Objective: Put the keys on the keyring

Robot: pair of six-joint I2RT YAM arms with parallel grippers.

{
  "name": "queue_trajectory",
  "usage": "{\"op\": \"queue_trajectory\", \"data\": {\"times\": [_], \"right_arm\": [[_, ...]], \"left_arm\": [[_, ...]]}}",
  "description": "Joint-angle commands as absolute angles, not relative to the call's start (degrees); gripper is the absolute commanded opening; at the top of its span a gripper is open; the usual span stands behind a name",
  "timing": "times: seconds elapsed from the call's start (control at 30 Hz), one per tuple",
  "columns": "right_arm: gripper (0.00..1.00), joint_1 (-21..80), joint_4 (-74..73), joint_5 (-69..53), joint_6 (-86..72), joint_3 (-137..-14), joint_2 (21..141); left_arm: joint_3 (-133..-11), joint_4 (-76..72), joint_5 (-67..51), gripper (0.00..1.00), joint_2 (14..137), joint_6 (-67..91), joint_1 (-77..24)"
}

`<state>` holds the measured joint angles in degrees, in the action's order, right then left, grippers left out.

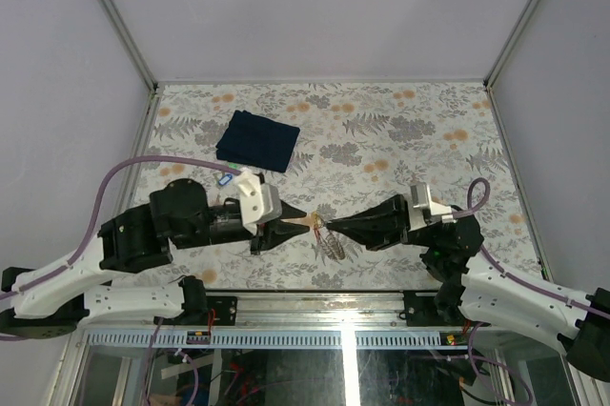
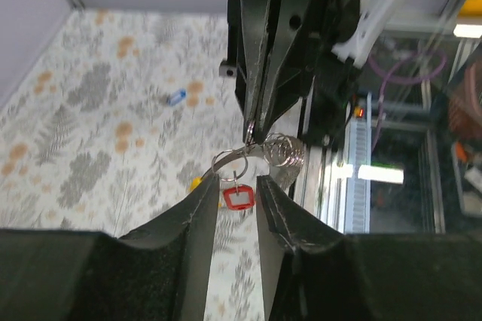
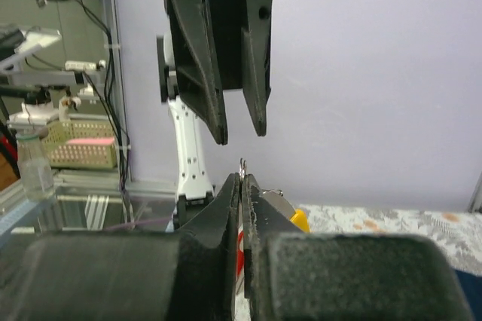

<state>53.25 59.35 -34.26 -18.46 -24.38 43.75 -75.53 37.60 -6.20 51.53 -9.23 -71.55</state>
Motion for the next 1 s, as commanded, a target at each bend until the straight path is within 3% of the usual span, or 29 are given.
{"op": "queue_trajectory", "data": {"times": [0.0,0.17,0.57,0.97], "right_arm": [[0.00,53.66,74.48,-30.89,-24.63,-28.55,45.23],[0.00,53.63,83.09,-31.89,-28.76,-30.41,48.13],[0.00,53.63,81.64,-34.09,-27.16,-33.57,48.87],[0.00,53.66,79.45,-36.23,-26.52,-33.84,48.87]], "left_arm": [[-67.57,11.15,-8.84,0.29,46.80,-6.28,-71.75],[-64.32,3.68,-12.59,0.33,46.47,-5.51,-71.74],[-63.46,-0.18,-16.96,0.32,48.58,-4.39,-71.74],[-64.19,-0.52,-16.96,0.22,49.43,-4.81,-71.80]]}}
